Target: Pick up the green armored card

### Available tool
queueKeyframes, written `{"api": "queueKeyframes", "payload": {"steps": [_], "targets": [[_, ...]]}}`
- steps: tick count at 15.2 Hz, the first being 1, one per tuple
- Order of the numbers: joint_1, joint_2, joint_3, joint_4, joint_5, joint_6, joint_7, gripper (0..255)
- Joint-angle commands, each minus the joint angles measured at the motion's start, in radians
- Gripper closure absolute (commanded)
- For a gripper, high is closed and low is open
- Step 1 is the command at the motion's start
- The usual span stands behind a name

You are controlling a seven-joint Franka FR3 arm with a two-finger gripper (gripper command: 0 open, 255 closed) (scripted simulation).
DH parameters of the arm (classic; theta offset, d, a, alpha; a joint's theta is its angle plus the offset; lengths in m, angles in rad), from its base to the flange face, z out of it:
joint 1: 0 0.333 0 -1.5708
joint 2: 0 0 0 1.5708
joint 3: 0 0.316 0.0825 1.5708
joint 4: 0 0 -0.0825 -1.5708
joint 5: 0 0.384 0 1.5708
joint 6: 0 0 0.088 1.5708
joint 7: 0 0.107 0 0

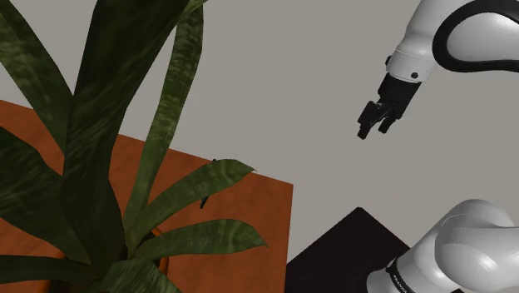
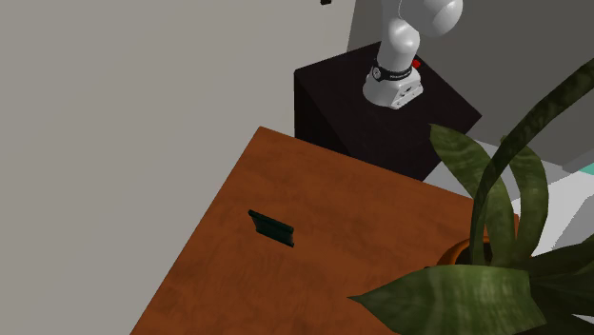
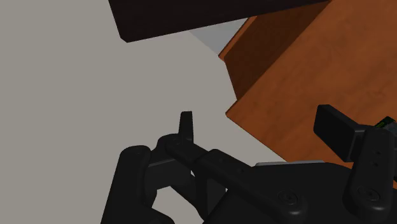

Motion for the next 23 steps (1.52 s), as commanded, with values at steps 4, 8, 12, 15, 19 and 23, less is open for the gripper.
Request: {"api": "queueKeyframes", "payload": {"steps": [4, 8, 12, 15, 19, 23], "targets": [[0.010, -0.011, 0.082, -0.050, 0.045, 0.069, 0.119, 0], [0.020, 0.007, 0.198, -0.091, 0.099, 0.168, 0.279, 0], [0.018, 0.064, 0.320, -0.100, 0.137, 0.273, 0.441, 0], [0.004, 0.130, 0.417, -0.086, 0.148, 0.351, 0.567, 0], [-0.041, 0.244, 0.553, -0.038, 0.127, 0.448, 0.747, 0], [-0.122, 0.385, 0.704, 0.042, 0.049, 0.525, 0.949, 0]]}}
